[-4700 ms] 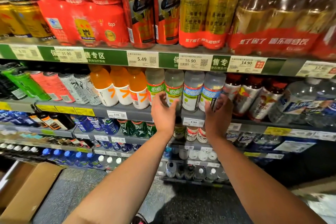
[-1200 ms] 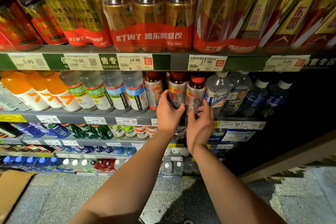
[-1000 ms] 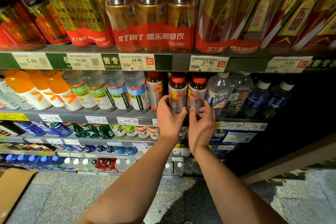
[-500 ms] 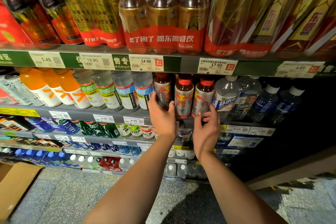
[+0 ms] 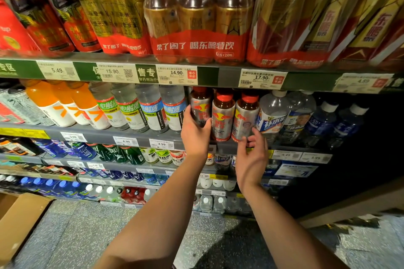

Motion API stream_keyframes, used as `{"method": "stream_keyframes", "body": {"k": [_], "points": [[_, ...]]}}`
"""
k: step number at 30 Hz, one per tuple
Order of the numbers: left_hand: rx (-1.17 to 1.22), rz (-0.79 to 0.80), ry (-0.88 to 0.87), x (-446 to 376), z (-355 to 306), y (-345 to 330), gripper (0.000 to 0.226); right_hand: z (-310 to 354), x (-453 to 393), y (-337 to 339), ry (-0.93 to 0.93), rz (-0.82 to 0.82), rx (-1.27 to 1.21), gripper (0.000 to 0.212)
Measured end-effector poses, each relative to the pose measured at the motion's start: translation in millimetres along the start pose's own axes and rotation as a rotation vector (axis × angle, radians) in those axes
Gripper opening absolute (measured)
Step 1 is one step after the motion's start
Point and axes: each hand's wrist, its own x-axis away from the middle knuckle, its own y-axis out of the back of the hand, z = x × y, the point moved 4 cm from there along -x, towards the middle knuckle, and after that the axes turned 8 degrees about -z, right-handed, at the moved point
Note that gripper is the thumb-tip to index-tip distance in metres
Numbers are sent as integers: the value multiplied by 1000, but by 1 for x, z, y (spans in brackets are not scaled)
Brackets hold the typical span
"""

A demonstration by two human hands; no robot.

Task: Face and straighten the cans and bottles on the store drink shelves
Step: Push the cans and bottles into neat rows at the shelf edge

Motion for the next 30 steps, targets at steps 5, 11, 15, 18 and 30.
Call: {"method": "stream_keyframes", "body": {"k": [5, 11, 15, 18, 30], "points": [[38, 32, -7, 3, -1, 9, 61, -2, -3, -2, -10, 11, 25, 36], [55, 57, -53, 10, 9, 21, 66, -1, -7, -2, -7, -2, 31, 35], [76, 83, -39, 10, 10, 21, 67, -1, -4, -3, -7, 15, 18, 39], [98, 71, -34, 11, 10, 23, 66, -1, -4, 0, 5, 19, 3, 38], [208, 9, -268, 60, -21, 40, 41, -15, -13, 42, 16, -186, 83, 16]]}}
